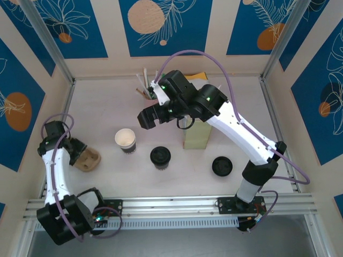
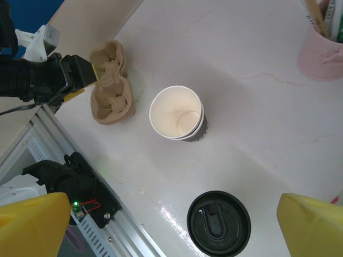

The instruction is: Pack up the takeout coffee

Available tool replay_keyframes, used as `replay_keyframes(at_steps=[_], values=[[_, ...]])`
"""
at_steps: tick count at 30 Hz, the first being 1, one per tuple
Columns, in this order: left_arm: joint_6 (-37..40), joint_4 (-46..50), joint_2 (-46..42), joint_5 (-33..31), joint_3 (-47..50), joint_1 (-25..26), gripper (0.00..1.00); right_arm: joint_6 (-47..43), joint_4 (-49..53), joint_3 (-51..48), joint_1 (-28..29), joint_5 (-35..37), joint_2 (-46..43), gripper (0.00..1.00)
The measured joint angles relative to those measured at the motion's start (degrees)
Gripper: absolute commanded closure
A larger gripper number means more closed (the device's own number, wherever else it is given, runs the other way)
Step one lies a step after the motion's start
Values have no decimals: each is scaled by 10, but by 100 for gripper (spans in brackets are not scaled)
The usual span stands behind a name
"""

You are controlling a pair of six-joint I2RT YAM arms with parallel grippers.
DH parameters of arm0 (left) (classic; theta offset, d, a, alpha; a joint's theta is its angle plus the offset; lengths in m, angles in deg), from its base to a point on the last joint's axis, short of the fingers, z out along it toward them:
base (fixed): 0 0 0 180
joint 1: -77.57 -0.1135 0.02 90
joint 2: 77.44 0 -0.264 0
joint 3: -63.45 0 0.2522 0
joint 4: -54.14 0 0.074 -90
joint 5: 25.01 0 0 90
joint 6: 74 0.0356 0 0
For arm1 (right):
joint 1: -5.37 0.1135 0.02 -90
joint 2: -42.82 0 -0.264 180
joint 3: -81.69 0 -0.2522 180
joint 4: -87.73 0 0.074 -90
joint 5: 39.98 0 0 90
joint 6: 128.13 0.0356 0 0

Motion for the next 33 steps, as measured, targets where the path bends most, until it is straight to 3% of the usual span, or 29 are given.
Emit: replay_keyframes(at_steps=[8, 14, 33], values=[[-21, 26, 7, -44, 5, -27, 54, -17, -3, 17, -9, -38, 16, 1], [-46, 18, 10, -29, 59, -46, 55, -28, -1, 66, -13, -54, 57, 1], [-59, -43, 10, 25, 91, -50, 59, -28, 11, 68, -21, -64, 62, 1]])
